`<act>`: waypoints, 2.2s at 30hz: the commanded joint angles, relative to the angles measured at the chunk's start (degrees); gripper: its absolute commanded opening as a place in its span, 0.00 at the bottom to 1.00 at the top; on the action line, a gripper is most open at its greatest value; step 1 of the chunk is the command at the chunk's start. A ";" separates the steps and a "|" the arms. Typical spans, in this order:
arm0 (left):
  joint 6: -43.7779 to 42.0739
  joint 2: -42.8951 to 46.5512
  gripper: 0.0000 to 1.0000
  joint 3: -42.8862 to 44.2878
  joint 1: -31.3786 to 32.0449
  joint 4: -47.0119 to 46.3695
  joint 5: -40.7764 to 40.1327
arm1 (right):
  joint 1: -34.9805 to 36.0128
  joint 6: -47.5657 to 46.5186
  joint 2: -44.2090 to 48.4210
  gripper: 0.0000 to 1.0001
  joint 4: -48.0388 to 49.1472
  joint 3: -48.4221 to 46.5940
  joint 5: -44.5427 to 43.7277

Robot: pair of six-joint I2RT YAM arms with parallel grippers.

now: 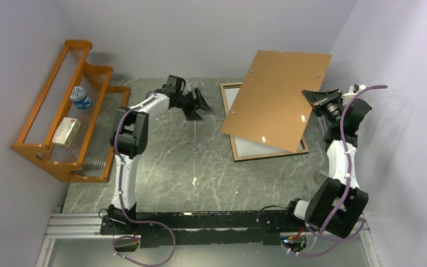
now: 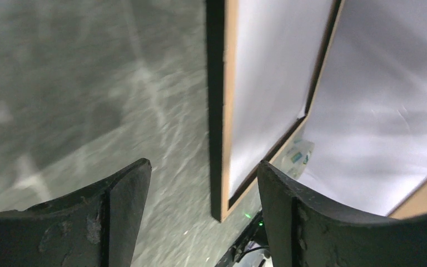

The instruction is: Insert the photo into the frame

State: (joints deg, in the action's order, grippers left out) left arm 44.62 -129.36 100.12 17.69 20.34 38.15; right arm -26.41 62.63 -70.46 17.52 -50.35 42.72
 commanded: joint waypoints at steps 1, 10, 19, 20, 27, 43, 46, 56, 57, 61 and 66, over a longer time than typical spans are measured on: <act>5.58 -3.95 0.74 8.02 3.62 -4.07 3.11 | -2.02 -1.47 2.78 0.00 -6.36 -2.04 -3.98; -0.30 -15.60 0.65 22.49 9.21 6.77 -4.95 | -5.28 -0.53 2.86 0.00 -14.29 -2.77 -6.59; -2.14 -21.83 0.50 27.61 12.18 16.10 -14.65 | -5.75 -4.58 3.85 0.00 -21.84 -4.72 -8.59; -2.24 -22.25 0.48 27.90 12.33 17.14 -15.59 | -5.75 -4.62 3.99 0.00 -21.98 -4.57 -8.61; -7.30 -26.35 0.47 30.58 13.27 23.66 -21.62 | -5.75 -3.55 4.58 0.00 -21.23 -3.37 -8.02; -18.00 -23.54 0.18 26.35 12.24 31.46 -33.23 | -5.69 -2.85 4.56 0.00 -18.34 -2.14 -6.50; -22.07 -18.75 0.15 20.54 9.91 27.99 -29.18 | -5.59 -5.03 4.20 0.00 -18.44 -2.55 -5.35; -24.50 -4.74 0.11 -0.54 -3.07 21.70 -15.99 | 0.17 -10.34 0.30 0.00 -17.94 -4.62 1.36; -24.15 -3.30 0.11 -2.75 -4.09 20.58 -14.69 | 1.56 -10.48 -0.24 0.00 -17.10 -4.58 1.98; -24.28 1.39 0.12 -9.99 -6.21 19.34 -14.70 | 6.92 -8.02 -2.31 0.00 -8.90 -2.83 4.46; -24.04 7.37 0.12 -18.90 -6.62 17.21 -15.19 | 14.32 -5.47 -5.63 0.00 -2.46 -1.05 3.81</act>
State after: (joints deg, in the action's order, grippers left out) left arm 22.72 -123.46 88.97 10.13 32.29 28.49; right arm -16.16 53.12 -75.20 2.66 -51.57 43.46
